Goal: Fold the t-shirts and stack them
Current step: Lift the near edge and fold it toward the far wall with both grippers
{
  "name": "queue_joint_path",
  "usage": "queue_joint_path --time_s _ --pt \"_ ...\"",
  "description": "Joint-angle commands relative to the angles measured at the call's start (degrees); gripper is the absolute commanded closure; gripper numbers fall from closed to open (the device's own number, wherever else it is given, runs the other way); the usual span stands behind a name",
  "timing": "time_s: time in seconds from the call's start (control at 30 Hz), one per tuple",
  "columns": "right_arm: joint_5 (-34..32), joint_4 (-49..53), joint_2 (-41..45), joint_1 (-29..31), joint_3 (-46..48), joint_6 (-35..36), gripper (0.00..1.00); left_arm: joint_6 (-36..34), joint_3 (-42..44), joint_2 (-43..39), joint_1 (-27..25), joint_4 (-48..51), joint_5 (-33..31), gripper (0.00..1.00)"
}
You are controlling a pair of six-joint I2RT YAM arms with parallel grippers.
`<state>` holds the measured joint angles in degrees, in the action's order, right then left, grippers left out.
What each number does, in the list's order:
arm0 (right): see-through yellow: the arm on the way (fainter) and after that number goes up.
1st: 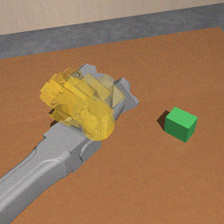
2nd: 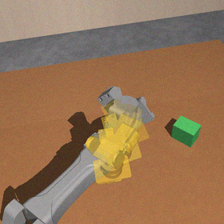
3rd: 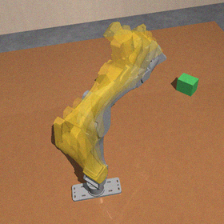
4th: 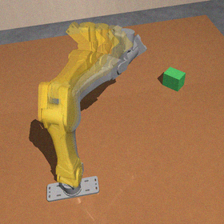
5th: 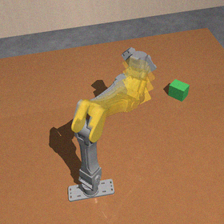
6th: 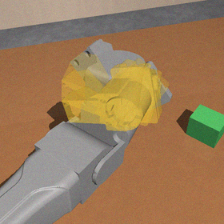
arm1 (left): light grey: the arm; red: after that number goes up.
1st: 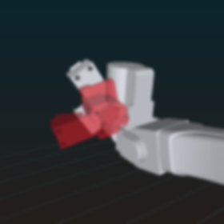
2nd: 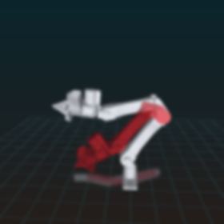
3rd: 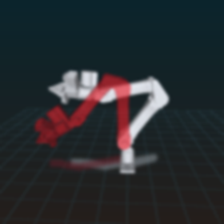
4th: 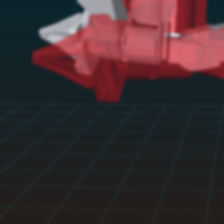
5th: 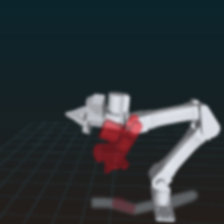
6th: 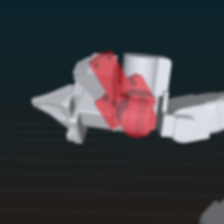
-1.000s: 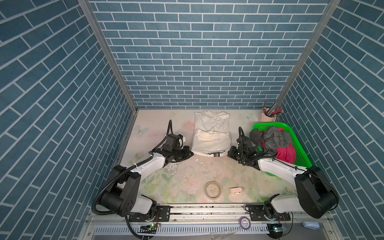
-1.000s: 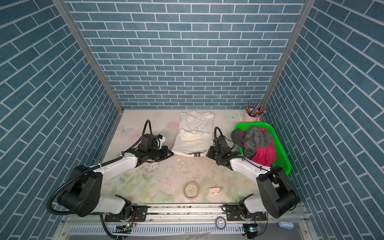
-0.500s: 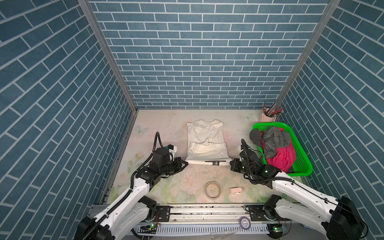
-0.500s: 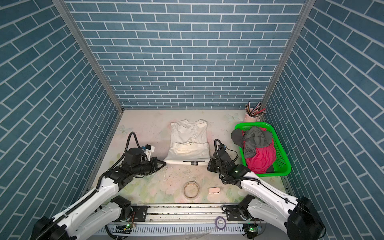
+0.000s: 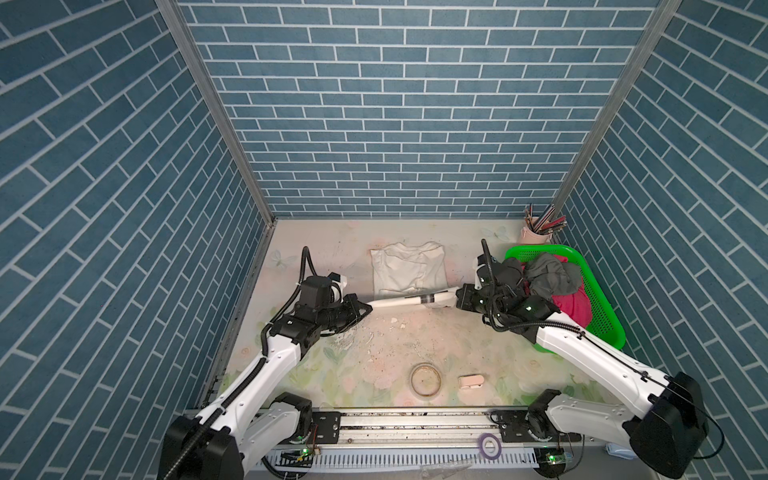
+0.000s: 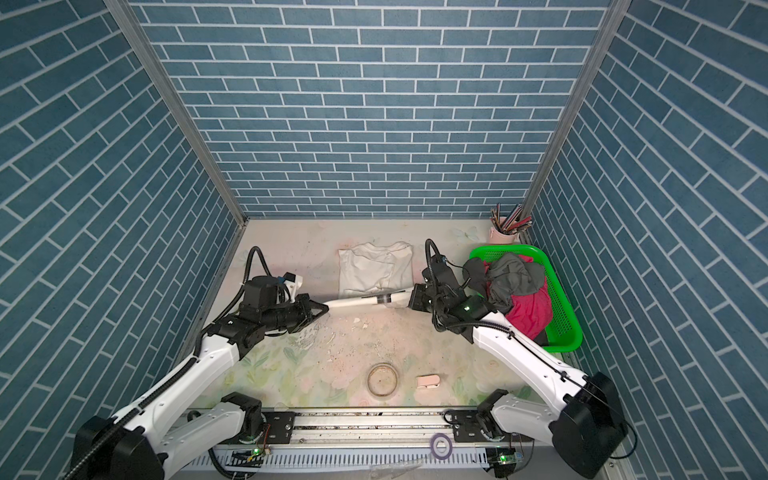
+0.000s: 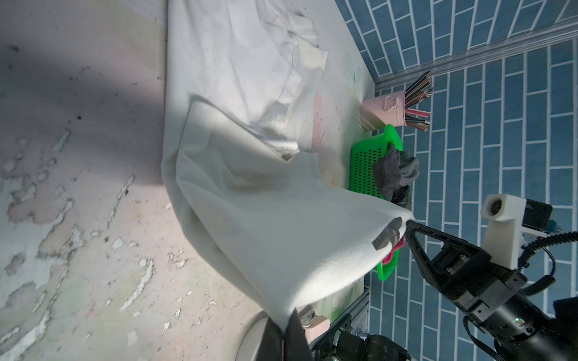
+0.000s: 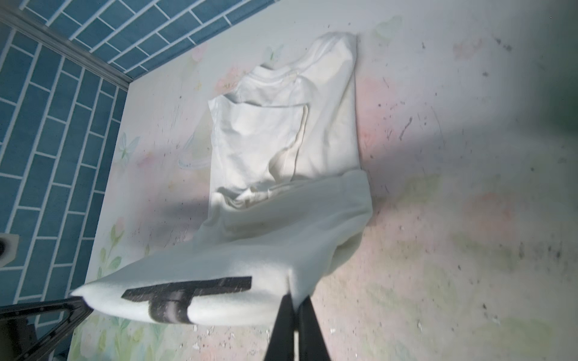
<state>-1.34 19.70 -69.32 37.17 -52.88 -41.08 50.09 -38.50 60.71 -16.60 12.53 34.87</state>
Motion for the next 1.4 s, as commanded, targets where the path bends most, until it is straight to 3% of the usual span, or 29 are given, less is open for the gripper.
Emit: queue_joint_path --time_s 0.0,0.37,0.67,1.13,1.37 --pt "2.4 -0.8 -5.0 -3.7 -4.9 5.8 1.0 -2.9 -5.3 5.6 1.9 -2.7 1.6 1.0" --pt "13.4 -2.4 -21.2 -12.9 -20.1 10.4 1.0 -6.1 -20.1 23.4 6.6 -4.3 4.7 1.0" --pt "20.3 -1.5 -32.8 -15.7 -30.7 11.9 1.0 -6.6 -29.7 35.2 8.0 -5.0 4.3 1.0" --pt "24.3 -1.1 -42.6 -18.4 -41.7 12.9 1.0 -6.8 -42.9 48.5 8.9 -4.1 2.7 1.0" --pt "27.1 -2.8 -48.7 -18.6 -45.4 13.1 1.0 -6.8 -44.5 53.2 9.4 -5.0 2.0 1.0"
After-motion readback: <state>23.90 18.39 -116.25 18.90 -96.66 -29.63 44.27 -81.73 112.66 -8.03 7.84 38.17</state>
